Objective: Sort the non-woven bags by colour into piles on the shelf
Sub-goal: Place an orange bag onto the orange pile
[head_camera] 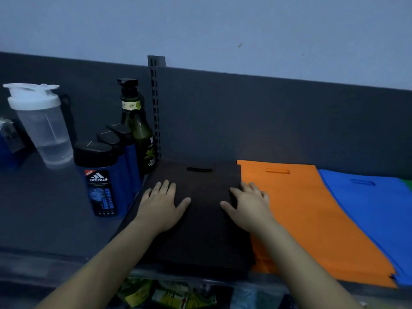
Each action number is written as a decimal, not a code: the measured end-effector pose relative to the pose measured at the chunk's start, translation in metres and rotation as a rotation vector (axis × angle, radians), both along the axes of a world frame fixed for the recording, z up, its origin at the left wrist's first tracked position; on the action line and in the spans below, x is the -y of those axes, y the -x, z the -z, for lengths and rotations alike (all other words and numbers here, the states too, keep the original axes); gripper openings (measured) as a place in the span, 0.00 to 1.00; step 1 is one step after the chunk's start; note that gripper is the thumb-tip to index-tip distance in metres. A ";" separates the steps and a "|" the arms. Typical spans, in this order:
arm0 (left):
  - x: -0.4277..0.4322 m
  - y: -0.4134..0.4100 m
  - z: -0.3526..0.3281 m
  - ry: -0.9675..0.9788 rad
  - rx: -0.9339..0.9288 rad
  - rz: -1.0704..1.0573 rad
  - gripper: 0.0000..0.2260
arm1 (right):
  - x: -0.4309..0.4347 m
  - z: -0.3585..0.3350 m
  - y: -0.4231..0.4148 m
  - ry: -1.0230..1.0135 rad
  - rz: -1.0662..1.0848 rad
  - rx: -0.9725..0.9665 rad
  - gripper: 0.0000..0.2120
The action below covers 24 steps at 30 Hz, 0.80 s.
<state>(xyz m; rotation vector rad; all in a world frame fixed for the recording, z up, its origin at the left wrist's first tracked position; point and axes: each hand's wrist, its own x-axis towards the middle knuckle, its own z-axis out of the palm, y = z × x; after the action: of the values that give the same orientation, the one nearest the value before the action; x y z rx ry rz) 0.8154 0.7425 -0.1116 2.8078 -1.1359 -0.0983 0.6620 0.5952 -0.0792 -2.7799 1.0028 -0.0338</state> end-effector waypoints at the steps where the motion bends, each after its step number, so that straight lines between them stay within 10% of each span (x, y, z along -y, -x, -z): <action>1: 0.000 -0.001 0.000 0.003 -0.010 0.002 0.34 | -0.004 0.006 0.001 -0.009 -0.005 -0.055 0.31; 24: 0.041 0.072 -0.060 -0.027 0.220 0.214 0.44 | 0.037 -0.027 0.090 -0.002 0.150 0.007 0.37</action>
<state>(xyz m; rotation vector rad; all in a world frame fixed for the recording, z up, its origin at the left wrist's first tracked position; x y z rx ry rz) 0.7438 0.7019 -0.0512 2.7633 -1.4912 0.1835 0.5716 0.5578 -0.0523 -2.6947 1.2072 -0.0627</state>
